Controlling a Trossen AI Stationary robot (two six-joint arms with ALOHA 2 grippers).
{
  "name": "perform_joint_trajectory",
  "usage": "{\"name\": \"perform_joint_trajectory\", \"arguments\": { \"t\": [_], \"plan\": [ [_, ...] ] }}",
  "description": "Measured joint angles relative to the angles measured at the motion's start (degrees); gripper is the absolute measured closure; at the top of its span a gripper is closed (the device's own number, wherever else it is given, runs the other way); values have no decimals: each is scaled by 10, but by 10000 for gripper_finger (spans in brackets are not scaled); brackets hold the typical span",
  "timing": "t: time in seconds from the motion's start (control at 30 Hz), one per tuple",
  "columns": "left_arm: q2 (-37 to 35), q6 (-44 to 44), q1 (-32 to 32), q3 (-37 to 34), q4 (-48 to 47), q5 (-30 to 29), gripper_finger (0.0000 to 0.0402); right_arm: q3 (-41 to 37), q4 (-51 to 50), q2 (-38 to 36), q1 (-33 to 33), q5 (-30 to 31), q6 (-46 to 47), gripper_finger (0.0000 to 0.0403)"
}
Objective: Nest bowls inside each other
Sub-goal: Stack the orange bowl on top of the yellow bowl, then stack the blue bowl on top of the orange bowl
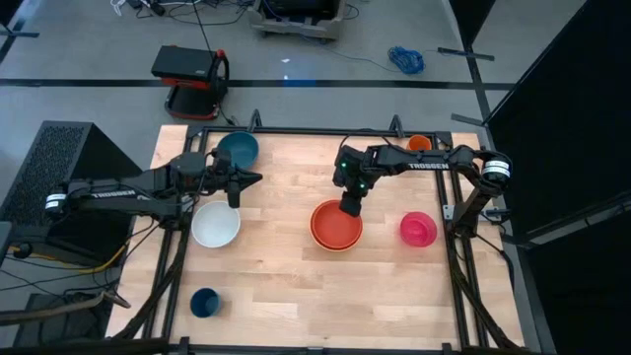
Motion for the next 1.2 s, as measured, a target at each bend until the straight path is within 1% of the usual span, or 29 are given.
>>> {"name": "perform_joint_trajectory", "arguments": {
  "t": [0.57,0.63,0.7,0.77,0.87,0.97,1.03,1.2],
  "plan": [
    [0,47,1,0,0,0,397,87,0,-22,-4,-10,3,288],
    [0,66,3,1,-4,-5,398,89,2,-32,-10,-10,3,287],
    [0,92,8,16,-56,-18,400,89,2,-43,-18,-6,4,290],
    [0,123,14,41,-136,-36,401,87,3,-56,-26,-6,10,295],
    [0,185,23,92,-269,-72,401,85,2,-72,-38,-6,15,303],
    [5,243,30,145,-370,-115,401,84,2,-83,-46,-5,16,310],
    [14,273,36,172,-410,-142,399,84,3,-90,-52,-4,16,311],
    [57,287,58,178,-419,-148,350,75,21,-133,-59,8,33,297]
  ]
}}
